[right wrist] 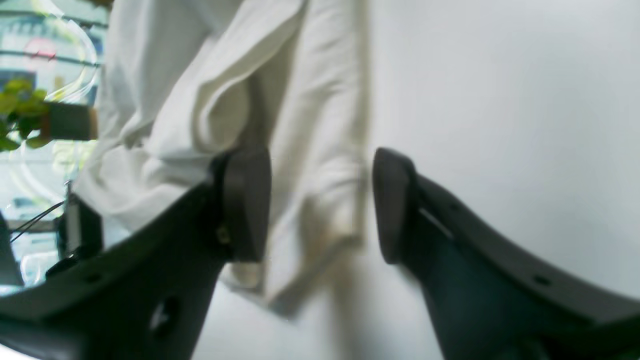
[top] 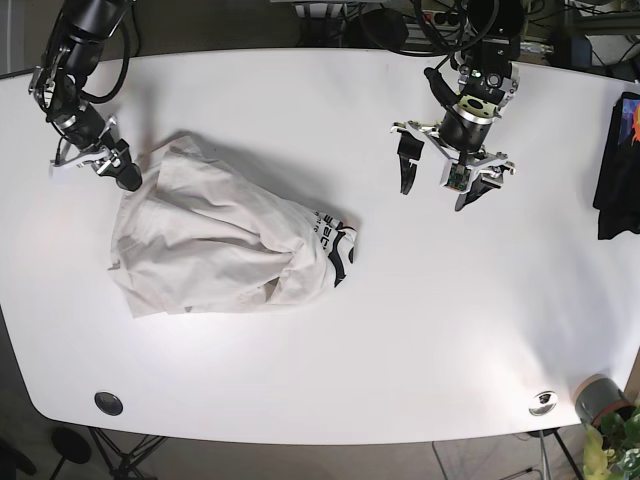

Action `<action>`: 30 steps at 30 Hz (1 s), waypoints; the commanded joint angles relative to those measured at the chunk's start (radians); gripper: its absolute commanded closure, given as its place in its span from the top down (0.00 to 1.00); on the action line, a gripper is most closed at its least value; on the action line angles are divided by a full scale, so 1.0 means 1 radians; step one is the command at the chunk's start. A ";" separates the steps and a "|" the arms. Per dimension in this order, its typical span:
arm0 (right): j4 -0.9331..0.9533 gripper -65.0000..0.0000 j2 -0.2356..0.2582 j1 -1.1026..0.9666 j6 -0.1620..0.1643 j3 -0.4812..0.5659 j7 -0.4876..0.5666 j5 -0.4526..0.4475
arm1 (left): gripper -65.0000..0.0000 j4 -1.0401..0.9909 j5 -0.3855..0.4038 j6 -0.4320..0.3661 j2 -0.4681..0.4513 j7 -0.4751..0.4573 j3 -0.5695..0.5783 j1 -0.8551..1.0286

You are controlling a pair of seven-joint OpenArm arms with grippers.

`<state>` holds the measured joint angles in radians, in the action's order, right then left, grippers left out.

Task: Fold the T-shirt properly
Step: 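Lower the right gripper onto the crumpled white T-shirt's edge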

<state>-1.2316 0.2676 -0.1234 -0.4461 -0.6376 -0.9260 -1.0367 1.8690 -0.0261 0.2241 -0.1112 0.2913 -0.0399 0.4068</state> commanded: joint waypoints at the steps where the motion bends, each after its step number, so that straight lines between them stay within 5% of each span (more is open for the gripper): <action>1: -0.009 0.49 0.000 0.003 0.011 -0.001 -0.011 0.019 | 0.74 0.017 0.008 -0.004 -0.003 -0.028 -0.001 -0.004; 11: -0.009 0.49 -0.020 0.003 0.011 -0.003 -0.011 0.020 | 0.74 0.017 0.007 -0.002 -0.003 -0.028 -0.001 -0.006; 14: -0.009 0.39 -0.020 0.003 0.011 -0.003 -0.011 0.020 | 0.74 0.017 0.007 -0.002 -0.003 -0.028 -0.001 -0.007; 20: -0.010 0.02 -0.018 0.003 0.013 -0.001 -0.011 0.020 | 0.74 0.017 0.007 -0.002 -0.003 -0.028 -0.001 -0.007; 30: -0.170 0.03 -0.001 -0.043 0.013 -0.001 -0.014 0.020 | 0.74 0.017 0.007 -0.002 -0.003 -0.028 -0.001 -0.041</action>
<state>-1.3296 0.2440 -0.1604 -0.4198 -0.6331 -0.9520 -0.9924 1.8690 -0.0261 0.2241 -0.1108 0.2913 -0.0399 0.3752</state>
